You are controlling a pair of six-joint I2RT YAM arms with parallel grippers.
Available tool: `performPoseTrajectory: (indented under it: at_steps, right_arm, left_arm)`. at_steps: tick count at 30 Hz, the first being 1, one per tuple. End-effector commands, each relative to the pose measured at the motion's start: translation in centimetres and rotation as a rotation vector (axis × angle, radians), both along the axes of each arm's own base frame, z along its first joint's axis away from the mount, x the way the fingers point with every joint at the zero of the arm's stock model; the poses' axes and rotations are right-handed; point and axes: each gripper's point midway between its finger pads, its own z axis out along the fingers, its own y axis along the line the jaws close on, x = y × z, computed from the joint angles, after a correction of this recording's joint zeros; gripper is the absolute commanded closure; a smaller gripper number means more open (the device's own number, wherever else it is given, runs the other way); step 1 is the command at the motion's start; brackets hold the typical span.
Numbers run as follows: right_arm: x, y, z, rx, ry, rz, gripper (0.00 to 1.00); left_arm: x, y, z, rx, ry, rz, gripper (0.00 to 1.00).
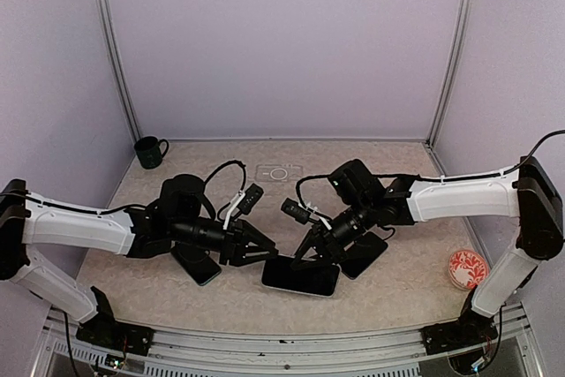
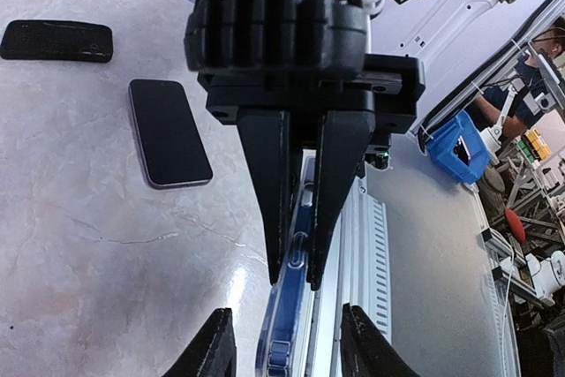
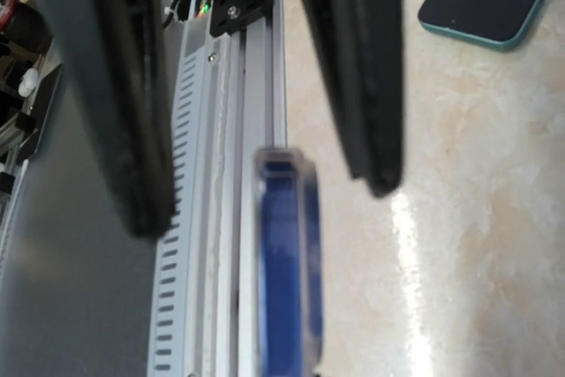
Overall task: Put the phone into the phone case
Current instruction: Place the phone with the phone case at the corner of the board.
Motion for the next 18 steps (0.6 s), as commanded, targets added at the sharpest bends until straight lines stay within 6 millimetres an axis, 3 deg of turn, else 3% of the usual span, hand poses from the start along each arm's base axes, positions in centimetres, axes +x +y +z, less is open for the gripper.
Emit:
performPoseTrajectory:
  at_steps: [1,5,11,18]
  right_arm:
    - [-0.4,0.4,1.1,0.033,-0.012,0.028,1.00]
    - [-0.5,0.4,0.9,0.031,-0.008,0.029,1.00]
    - [-0.4,0.3,0.7,0.031,-0.010,0.027,1.00]
    - [-0.4,0.3,0.4,0.026,-0.008,0.020,1.00]
  left_arm:
    - [0.6,-0.4,0.0,0.023,-0.038,0.021,0.58]
    - [0.9,-0.4,-0.6,0.044,-0.041,0.036,0.59]
    - [0.6,-0.9,-1.3,0.071,-0.048,0.032,0.68]
    - [0.6,-1.0,-1.4,0.072,-0.063,0.043,0.94]
